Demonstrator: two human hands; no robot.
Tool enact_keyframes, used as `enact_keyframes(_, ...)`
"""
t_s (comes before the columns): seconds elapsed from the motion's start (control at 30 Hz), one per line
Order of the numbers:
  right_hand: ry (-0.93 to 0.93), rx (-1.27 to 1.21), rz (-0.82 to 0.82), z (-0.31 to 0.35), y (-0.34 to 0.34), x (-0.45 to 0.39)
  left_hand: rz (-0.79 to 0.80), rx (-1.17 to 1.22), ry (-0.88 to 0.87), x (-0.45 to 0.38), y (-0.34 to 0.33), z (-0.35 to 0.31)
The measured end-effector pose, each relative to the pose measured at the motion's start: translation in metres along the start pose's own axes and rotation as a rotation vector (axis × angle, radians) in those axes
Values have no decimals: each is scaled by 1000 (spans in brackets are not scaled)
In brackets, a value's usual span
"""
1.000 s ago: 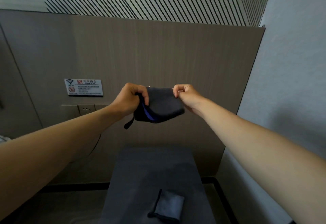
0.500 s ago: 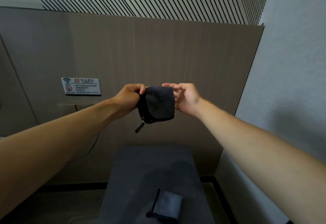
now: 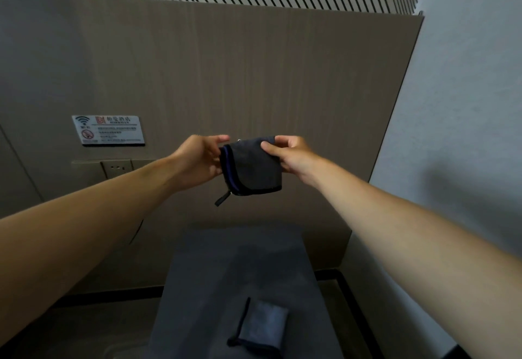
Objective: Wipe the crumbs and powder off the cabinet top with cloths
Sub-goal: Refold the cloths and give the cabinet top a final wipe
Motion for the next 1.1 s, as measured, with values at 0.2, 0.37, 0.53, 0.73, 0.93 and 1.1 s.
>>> enact_keyframes(0.2, -25, 56, -122, -39, 22, -25, 133, -403, 91, -38, -15, 47)
enact_keyframes(0.37, -115, 149, -162, -81, 38, -38, -32, -387, 54, -78, -26, 87)
enact_keyframes(0.53, -281, 216, -188, -141, 51, -56, -5, -320, 170, -105, -40, 139)
enact_keyframes(0.73, -426, 116, -249, -216, 68, -72, -69, -274, 216, -145, -48, 201)
enact_keyframes(0.93, -452, 66, -316, -287, 82, -94, -191, -269, 214, -194, -52, 262)
enact_keyframes(1.1, -413, 225, -382, -340, 94, -111, -201, -318, 207, -228, -57, 311)
Point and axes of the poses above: each hand's wrist, its own x-axis away from the middle knuckle, its own y-axis out of the back of the hand, z = x × y, the point moved 5 cm from there along -x, towards the middle knuckle, and after that the axes turned 15 degrees about -z, right-handed, at the moved point
